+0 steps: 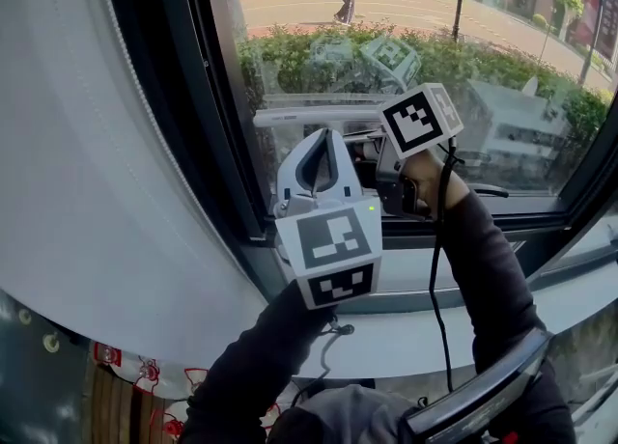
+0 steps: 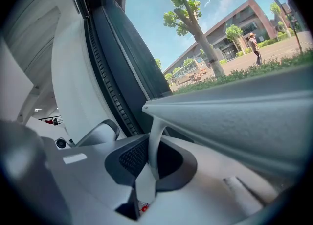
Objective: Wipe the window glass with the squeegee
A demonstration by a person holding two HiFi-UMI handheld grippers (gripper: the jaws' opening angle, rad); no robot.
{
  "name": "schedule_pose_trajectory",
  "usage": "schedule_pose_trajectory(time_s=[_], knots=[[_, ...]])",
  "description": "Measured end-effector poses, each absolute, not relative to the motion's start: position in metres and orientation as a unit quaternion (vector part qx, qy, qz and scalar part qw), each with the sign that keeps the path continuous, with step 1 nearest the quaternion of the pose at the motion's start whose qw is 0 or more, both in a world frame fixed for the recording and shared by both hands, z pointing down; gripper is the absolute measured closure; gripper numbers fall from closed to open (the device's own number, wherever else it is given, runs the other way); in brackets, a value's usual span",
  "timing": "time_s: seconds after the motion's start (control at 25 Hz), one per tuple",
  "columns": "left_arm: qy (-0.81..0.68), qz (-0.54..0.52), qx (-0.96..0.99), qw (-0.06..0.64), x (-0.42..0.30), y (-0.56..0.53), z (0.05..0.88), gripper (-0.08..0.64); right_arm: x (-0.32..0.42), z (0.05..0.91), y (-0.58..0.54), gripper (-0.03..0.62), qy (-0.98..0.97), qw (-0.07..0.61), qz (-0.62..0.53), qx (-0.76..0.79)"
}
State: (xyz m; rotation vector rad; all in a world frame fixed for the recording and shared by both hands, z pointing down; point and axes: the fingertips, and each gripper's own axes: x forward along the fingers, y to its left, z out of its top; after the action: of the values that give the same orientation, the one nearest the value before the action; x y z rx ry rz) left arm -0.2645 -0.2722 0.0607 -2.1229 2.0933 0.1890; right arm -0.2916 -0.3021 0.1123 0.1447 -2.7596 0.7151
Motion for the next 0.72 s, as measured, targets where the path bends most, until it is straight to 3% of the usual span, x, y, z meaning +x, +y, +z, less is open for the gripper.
schedule_pose_trajectory(time_s=[0.72], knots=[[0.700, 0.038, -0.711, 0.043, -0.262, -0.274, 0.105, 0.565, -0.288, 0.159, -0.301, 0.568, -0.948, 0.151, 0.277, 0.053]])
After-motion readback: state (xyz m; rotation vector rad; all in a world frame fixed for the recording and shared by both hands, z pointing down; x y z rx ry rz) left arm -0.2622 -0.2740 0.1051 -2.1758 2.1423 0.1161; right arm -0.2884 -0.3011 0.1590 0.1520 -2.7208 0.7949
